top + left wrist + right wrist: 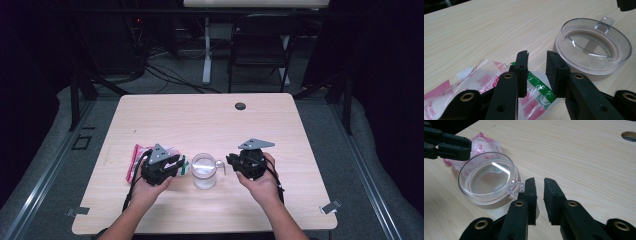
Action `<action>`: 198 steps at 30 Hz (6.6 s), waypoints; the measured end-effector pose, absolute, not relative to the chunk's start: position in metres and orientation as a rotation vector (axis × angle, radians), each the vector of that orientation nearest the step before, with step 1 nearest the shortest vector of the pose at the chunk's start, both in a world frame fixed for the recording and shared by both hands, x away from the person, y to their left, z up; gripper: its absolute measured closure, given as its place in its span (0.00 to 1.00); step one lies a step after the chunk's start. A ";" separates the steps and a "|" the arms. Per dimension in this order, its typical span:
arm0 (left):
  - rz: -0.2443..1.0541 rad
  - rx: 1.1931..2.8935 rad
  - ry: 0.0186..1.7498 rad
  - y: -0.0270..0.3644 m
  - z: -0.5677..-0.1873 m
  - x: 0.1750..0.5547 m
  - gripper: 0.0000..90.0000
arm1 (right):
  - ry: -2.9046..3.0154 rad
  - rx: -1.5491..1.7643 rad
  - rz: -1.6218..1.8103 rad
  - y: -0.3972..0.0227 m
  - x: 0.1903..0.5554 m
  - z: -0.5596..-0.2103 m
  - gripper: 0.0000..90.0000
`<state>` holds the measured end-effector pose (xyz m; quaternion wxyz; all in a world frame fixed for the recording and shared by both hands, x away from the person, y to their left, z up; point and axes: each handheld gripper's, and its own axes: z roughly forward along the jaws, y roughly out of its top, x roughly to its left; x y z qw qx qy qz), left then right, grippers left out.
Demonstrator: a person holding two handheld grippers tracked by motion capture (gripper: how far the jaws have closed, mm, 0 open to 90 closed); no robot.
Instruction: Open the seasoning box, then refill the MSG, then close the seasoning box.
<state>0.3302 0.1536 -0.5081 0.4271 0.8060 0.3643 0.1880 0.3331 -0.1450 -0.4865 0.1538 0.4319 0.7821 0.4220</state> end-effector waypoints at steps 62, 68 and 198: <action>0.373 2.134 0.767 0.134 -0.518 0.310 0.98 | 2.276 1.218 1.258 -0.125 0.338 -0.493 0.92; 0.374 2.117 0.752 0.131 -0.516 0.311 0.97 | 2.271 1.202 1.238 -0.126 0.333 -0.493 0.88; 0.409 1.994 0.787 0.131 -0.517 0.327 0.63 | 2.258 0.949 1.168 -0.131 0.312 -0.490 0.56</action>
